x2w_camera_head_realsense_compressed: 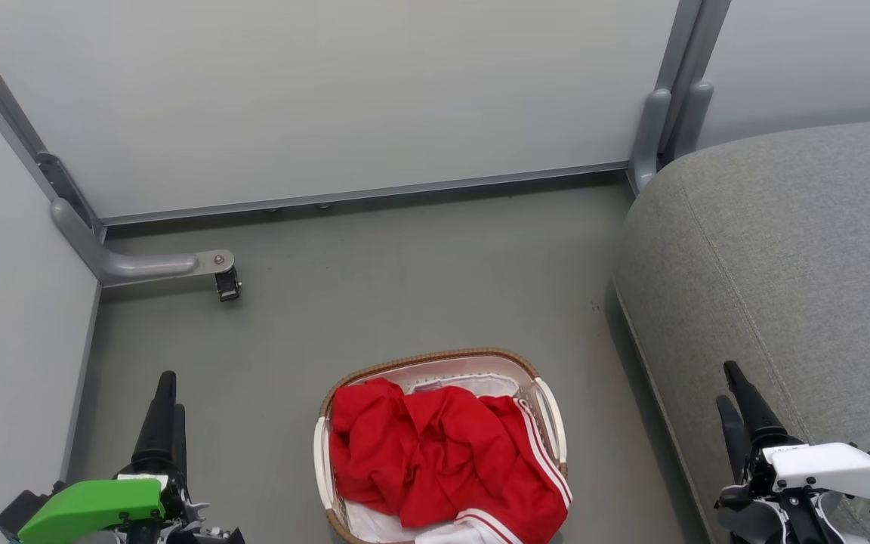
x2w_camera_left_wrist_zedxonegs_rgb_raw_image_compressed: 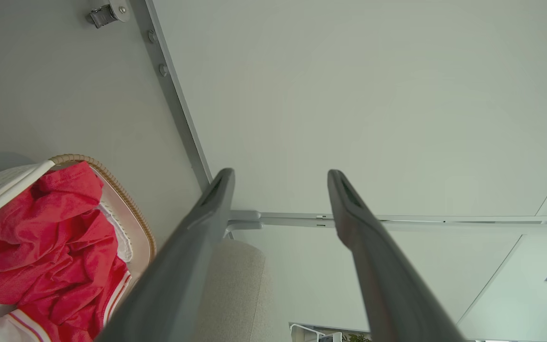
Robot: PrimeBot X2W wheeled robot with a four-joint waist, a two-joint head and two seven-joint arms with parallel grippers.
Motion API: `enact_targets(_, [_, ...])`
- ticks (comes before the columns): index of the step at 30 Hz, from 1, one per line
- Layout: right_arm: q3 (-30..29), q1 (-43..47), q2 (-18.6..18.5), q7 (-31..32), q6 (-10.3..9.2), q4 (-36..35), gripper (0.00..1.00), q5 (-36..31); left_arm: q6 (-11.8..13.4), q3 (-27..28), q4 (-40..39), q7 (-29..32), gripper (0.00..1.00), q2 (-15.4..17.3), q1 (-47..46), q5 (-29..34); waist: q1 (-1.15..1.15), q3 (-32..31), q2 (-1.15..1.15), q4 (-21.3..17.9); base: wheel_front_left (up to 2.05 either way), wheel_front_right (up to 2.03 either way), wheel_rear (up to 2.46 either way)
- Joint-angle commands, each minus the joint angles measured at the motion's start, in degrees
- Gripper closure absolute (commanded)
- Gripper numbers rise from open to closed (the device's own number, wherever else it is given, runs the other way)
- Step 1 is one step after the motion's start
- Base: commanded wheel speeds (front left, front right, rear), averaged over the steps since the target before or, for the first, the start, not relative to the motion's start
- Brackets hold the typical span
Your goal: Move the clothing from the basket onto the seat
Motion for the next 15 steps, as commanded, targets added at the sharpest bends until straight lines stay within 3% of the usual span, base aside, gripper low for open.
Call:
enact_targets(1, [0.18, -0.47, -0.49, -0.75, 0.01, -1.20, 0.00, -1.11, -0.08, -0.38, -1.58, -0.66, 0.00, 0.26, -0.27, 1.39, 0.00, 0.02, 0.00, 0.02, 0.00, 0.00, 0.00])
enact_targets(15, [0.32, -0.75, -0.63, -4.00, 0.01, -2.75, 0.00, -12.31, -0.13, -1.40, -4.88, -3.91, 0.00, 0.38, 1.17, 12.20, 0.00, 0.18, 0.00, 0.09, 0.00, 0.00, 0.00])
